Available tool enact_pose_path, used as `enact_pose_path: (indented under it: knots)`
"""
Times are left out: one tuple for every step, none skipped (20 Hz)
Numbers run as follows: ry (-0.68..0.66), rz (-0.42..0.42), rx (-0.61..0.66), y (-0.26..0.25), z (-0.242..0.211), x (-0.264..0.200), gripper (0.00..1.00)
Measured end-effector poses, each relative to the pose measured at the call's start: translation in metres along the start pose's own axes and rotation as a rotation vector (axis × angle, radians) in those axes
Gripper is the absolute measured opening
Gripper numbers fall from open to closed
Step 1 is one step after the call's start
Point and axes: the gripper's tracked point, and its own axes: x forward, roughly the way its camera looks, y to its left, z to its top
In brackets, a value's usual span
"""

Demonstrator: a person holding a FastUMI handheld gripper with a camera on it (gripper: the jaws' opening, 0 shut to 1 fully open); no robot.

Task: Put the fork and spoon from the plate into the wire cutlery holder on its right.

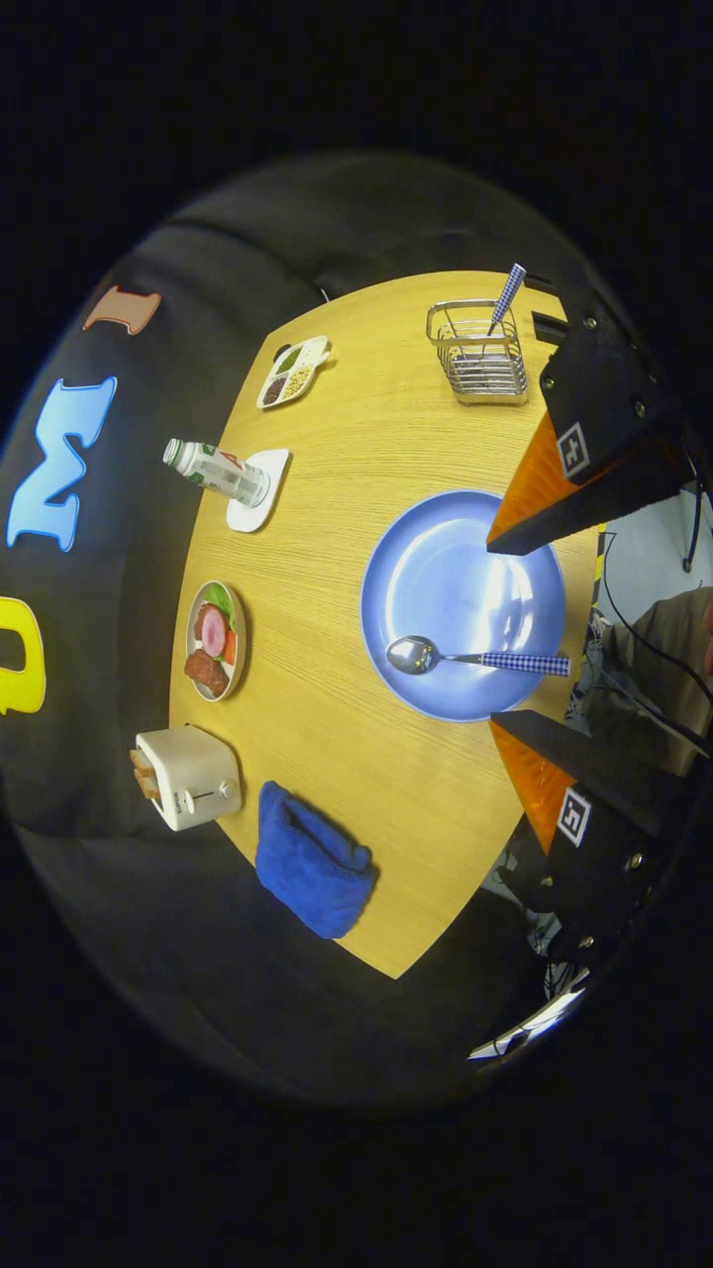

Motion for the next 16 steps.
enact_pose_path:
  knots:
    - [0.003,0.002,-0.003,0.001,0.001,0.002,0.97]
    - [0.002,0.002,-0.006,0.002,0.001,0.004,0.97]
    - [0.002,0.006,-0.007,0.003,0.001,0.005,0.97]
    - [0.005,0.008,-0.008,0.005,0.0,0.007,0.97]
    - [0.014,0.012,-0.009,0.006,-0.001,0.01,0.97]
    - [0.02,0.014,-0.01,0.006,-0.002,0.012,0.97]
    - [0.027,0.012,-0.009,0.007,-0.004,0.015,0.97]
    - [0.037,0.012,-0.004,0.006,-0.007,0.019,0.97]
    - [0.053,0.013,-0.001,0.005,-0.011,0.023,0.97]
    - [0.073,0.011,0.0,0.004,-0.017,0.027,0.97]
    - [0.094,0.009,0.001,0.003,-0.023,0.032,0.97]
    - [0.116,0.008,0.004,0.001,-0.029,0.037,0.97]
    - [0.14,0.008,0.007,-0.001,-0.034,0.044,0.97]
    - [0.164,0.013,0.006,-0.001,-0.041,0.048,0.97]
    - [0.182,0.017,0.003,0.0,-0.044,0.053,0.97]
    - [0.195,0.023,-0.004,0.0,-0.045,0.058,0.97]
